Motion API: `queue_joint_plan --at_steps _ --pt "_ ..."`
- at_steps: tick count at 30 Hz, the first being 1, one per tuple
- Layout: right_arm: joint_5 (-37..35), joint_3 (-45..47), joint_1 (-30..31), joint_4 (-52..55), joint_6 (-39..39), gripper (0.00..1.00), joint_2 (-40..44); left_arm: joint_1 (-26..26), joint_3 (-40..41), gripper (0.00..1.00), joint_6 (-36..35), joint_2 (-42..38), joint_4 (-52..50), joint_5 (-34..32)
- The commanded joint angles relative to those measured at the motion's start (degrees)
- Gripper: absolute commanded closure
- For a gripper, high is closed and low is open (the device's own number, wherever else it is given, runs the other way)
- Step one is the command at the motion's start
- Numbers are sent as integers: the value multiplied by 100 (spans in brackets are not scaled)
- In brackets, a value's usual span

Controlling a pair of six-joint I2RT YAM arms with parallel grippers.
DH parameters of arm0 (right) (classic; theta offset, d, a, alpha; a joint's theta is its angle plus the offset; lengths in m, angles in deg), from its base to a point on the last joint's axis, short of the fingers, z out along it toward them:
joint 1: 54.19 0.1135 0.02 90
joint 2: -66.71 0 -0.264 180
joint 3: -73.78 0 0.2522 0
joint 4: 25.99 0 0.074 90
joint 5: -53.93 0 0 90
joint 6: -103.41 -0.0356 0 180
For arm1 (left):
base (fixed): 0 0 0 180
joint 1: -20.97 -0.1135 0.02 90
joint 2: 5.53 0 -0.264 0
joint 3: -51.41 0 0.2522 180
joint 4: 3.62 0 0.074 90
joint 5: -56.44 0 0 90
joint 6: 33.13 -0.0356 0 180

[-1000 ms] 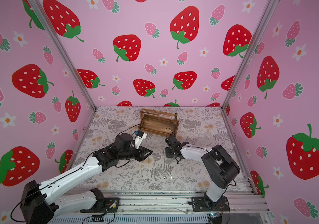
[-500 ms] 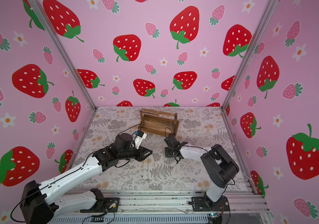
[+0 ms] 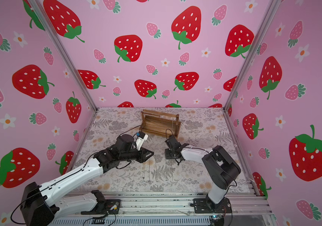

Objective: Take the necklace off the jewelry display stand
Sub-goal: Adjust the necklace at the center of the board.

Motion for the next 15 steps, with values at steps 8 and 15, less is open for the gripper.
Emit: queue_joint_plan --at_steps 8,15 --pt "6 -116 38 297 -21 76 -288 29 -102 65 -10 25 -4 65" --pt "-436 190 33 247 40 76 377 26 -68 65 -10 47 5 65"
